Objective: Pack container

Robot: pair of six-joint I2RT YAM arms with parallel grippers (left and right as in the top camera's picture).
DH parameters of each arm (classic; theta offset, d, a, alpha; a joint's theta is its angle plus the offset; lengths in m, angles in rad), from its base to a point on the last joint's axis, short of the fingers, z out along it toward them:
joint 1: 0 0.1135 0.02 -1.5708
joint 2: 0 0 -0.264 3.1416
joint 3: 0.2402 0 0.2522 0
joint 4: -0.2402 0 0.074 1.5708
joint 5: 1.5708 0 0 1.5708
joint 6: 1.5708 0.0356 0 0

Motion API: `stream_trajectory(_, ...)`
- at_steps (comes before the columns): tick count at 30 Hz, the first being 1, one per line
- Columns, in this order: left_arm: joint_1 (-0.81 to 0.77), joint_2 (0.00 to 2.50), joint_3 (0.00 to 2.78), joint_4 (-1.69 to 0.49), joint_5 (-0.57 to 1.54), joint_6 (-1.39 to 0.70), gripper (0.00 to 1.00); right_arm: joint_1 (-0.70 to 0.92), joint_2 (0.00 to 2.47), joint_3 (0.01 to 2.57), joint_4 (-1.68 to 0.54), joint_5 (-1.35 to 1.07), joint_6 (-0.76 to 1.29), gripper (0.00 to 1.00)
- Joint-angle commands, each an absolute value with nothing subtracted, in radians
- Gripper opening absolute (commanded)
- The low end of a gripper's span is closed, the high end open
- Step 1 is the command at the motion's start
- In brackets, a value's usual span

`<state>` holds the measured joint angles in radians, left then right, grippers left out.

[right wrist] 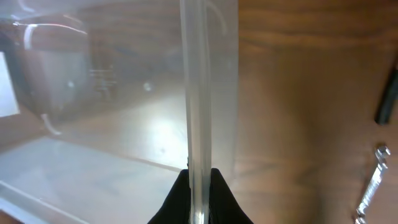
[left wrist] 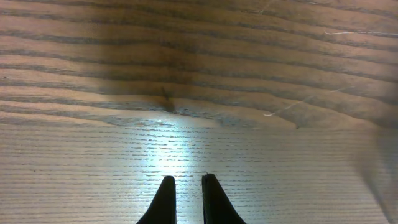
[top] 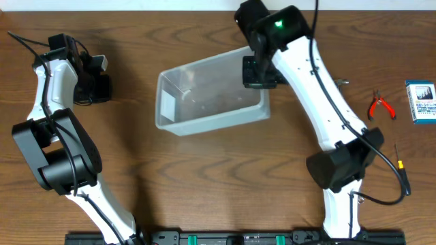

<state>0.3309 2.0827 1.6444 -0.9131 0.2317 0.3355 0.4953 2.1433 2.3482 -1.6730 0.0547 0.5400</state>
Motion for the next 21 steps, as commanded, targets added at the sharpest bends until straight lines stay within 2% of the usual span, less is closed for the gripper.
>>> stream_trajectory(1, 0.331, 2.087, 1.640, -0.916, 0.223, 0.319, 0.06, 0.488, 2.099, 2.376, -1.697, 0.050, 0.564, 0.01)
stream_trajectory(21, 0.331, 2.087, 1.640, -0.915, 0.223, 0.320, 0.06, 0.465, 2.099, 2.358, -1.699, 0.049, 0.474, 0.01)
